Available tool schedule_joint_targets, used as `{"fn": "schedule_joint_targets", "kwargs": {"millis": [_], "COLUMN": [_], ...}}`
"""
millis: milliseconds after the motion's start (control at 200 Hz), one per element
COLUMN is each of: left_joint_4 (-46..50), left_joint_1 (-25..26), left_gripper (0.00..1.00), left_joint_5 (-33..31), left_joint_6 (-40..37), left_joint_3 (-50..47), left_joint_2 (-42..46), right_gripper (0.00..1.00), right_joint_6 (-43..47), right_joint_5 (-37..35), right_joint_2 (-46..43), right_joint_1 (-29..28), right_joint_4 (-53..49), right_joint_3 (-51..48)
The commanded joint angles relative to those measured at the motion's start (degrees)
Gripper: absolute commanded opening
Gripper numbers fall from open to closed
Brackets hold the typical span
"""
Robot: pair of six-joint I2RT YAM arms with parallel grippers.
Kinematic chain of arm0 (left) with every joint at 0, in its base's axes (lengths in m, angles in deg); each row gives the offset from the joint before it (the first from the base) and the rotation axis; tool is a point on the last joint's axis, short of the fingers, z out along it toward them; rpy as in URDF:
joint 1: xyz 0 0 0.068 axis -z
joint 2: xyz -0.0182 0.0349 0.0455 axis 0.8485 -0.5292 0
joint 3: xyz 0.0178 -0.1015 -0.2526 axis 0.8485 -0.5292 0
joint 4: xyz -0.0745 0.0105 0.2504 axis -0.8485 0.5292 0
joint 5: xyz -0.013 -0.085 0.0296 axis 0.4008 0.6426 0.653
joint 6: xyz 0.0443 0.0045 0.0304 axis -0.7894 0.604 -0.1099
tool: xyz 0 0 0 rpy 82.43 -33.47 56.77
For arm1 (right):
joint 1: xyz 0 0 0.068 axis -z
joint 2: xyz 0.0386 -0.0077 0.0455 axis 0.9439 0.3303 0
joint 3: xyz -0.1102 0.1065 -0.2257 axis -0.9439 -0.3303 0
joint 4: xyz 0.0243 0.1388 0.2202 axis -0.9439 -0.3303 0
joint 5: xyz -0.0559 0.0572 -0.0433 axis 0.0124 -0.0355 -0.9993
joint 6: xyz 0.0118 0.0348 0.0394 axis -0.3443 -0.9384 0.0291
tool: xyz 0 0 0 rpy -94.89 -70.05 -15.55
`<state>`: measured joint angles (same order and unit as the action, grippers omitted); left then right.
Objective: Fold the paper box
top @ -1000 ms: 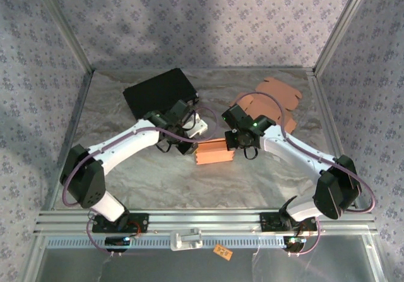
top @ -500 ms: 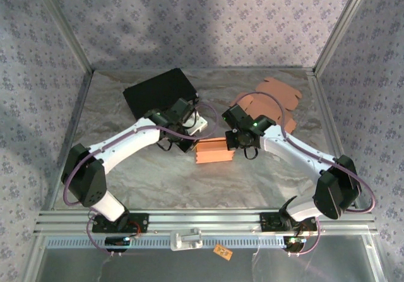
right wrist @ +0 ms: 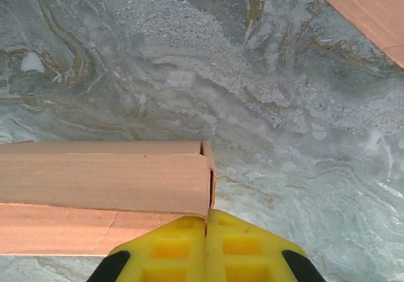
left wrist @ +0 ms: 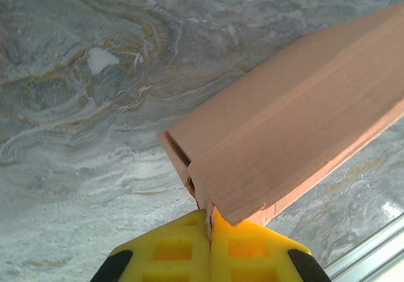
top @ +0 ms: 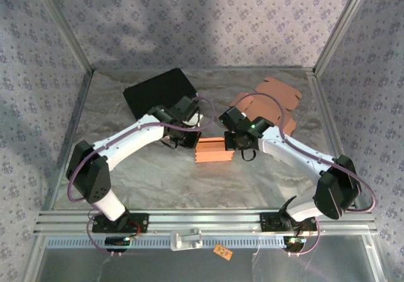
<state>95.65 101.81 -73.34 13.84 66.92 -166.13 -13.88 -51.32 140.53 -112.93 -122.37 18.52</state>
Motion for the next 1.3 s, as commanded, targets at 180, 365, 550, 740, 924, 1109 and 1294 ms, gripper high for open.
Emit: {"fn": "schedule_joint_targets", "kwargs": {"millis": [180,365,550,740,924,1109,1294], "left_joint_4": [-1.5,-0.2,-1.1,-3.7,-6.9,-11.5,-14.9], "left_joint_1": [1.3,1.4,1.4,1.5,1.5,2.4,4.1], "left_gripper": [0.0,0.0,0.0,0.0,0.0,0.0,0.0], "left_joint_5": [-0.4,-0.2,0.7,0.3,-0.8,-2.4,-5.9], "left_joint_6": [11.9,15.2,18.1,18.6,18.8,19.3,19.0], "left_joint_3": [0.4,1.0,0.4,-2.7,-6.1,-10.1,-15.6], "left_joint_2": [0.1,-0.8,-0.7,0.1,1.3,3.1,6.4], "right_gripper": [0.0,0.0,0.0,0.0,0.0,0.0,0.0], "right_joint_6": [-3.8,-4.0,-4.1,-4.1,-4.0,-3.6,-2.9], "right_joint_5": [0.2,-0.1,-0.1,-0.2,-0.4,-1.1,-2.3], "right_joint_2": [0.9,1.2,1.6,1.6,1.6,1.2,0.3], "right_joint_1": [-1.4,-1.6,-1.7,-1.8,-1.8,-1.9,-2.5], "right_joint_4": [0.6,0.8,0.8,0.8,0.9,1.2,1.9], "right_joint_3": [0.9,0.9,1.2,1.1,0.7,0.3,-1.3]}}
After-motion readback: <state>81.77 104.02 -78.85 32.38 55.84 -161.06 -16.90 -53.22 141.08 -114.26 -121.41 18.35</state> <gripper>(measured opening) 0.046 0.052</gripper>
